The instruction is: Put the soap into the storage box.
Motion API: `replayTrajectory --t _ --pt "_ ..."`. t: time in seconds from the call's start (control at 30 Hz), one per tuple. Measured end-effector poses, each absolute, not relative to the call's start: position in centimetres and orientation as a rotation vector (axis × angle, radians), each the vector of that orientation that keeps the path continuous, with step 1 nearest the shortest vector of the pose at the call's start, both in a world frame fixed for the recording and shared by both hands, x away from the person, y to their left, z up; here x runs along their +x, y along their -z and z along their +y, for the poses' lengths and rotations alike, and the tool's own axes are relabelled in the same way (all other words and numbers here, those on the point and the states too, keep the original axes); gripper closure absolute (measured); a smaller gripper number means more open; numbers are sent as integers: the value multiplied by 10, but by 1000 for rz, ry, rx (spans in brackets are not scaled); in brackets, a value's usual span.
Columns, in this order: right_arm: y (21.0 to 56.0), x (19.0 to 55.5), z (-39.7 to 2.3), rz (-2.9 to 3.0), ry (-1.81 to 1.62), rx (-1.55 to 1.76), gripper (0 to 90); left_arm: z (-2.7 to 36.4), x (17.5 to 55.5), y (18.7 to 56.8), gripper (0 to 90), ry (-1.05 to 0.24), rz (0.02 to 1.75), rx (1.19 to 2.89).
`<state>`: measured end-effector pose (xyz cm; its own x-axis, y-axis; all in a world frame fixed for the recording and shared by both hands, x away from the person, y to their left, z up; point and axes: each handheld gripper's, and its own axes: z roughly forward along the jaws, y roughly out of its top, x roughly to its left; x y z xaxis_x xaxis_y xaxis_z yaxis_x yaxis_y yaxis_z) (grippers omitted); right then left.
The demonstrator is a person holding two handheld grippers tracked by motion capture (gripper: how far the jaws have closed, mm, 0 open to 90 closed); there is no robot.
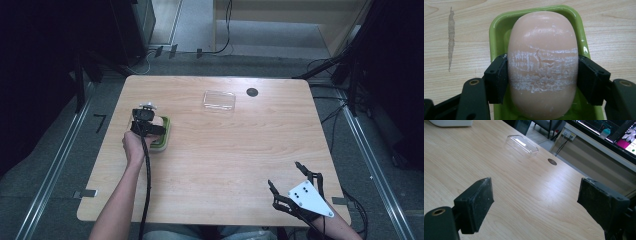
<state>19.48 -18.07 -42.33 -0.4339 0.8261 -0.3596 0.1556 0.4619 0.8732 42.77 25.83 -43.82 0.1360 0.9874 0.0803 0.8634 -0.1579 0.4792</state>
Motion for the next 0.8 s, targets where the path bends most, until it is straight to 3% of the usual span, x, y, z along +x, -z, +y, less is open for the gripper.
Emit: replayTrajectory --t 0.8 --pt "423 194 -181 1872 -1005 821 131 258 429 444 336 -553 1814 2091"
